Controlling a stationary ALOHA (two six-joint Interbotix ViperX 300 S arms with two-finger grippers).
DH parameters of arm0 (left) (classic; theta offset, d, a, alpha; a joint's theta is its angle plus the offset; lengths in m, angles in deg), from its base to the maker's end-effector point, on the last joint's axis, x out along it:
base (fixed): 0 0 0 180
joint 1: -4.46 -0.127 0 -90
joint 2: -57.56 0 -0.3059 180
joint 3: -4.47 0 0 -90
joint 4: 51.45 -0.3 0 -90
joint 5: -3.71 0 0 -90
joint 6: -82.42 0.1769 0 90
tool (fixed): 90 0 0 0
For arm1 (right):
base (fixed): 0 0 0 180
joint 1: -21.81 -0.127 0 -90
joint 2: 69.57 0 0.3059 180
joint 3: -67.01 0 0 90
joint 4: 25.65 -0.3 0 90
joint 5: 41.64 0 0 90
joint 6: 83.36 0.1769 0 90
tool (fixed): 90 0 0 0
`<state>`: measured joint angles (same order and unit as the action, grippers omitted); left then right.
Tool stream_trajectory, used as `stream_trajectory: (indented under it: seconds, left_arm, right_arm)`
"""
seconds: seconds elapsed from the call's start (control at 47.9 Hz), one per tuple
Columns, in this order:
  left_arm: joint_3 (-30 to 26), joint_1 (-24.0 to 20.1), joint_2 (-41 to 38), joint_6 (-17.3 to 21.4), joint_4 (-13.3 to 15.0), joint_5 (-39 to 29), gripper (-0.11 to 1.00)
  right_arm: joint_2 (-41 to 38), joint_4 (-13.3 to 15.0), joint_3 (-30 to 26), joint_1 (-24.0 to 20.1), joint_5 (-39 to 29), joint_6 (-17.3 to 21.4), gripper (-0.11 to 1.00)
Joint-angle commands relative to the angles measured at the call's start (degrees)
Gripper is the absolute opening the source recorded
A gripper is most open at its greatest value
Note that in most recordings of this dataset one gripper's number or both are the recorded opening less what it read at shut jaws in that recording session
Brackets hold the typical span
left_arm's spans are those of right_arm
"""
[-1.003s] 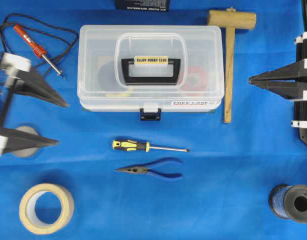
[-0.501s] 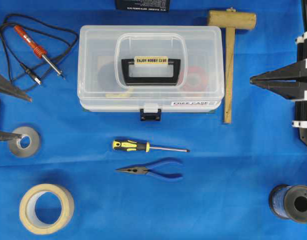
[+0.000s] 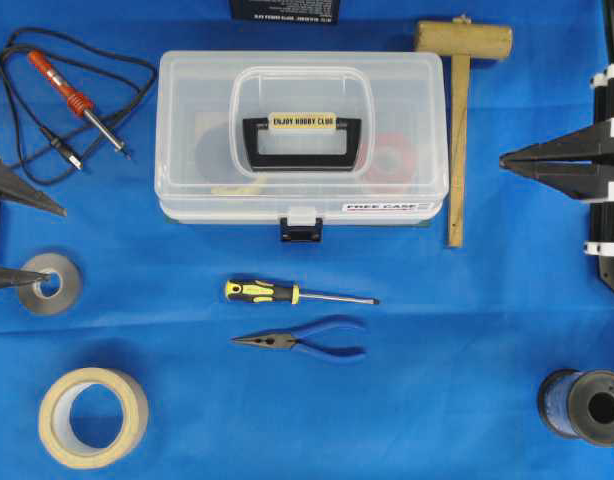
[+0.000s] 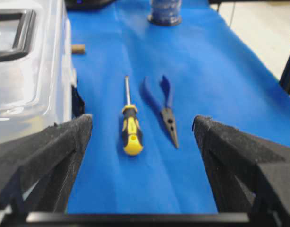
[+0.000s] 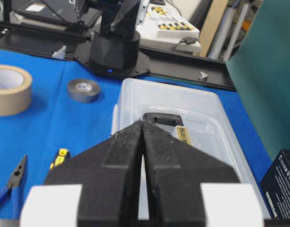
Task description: Close the tool box with the left arm.
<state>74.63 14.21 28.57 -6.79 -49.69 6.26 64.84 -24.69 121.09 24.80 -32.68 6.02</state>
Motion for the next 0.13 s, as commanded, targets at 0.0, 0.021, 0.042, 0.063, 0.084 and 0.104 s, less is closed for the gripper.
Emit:
stream_trajectory:
  seconds: [0.0,0.021,0.042,0.063,0.084,0.104]
  left_arm:
    - [-0.6,0.1,-0.5,0.0,0.2,0.4,0.86]
    - [-0.6,0.1,-0.5,-0.1,0.2,0.4,0.86]
    - [-0.6,0.0,-0.6,0.0,0.2,0.4,0.86]
    - [-0.5,0.1,-0.6,0.0,0.2,0.4,0.86]
    - [-0.5,0.1,-0.5,0.0,0.2,0.4,0.86]
    - [-0.5,0.1,-0.5,-0.1,0.2,0.4,0.86]
  right_arm:
    - [-0.1,0.1,-1.7,0.1,0.3,0.1,0.0]
    - [-0.1,0.1,-1.7,0.1,0.3,0.1,0.0]
    - [-0.1,0.1,-1.7,0.1,0.3,0.1,0.0]
    - [-0.1,0.1,-1.7,0.1,0.3,0.1,0.0]
    - [-0.1,0.1,-1.7,0.1,0.3,0.1,0.0]
    - [-0.1,0.1,-1.7,0.1,0.3,0.1,0.0]
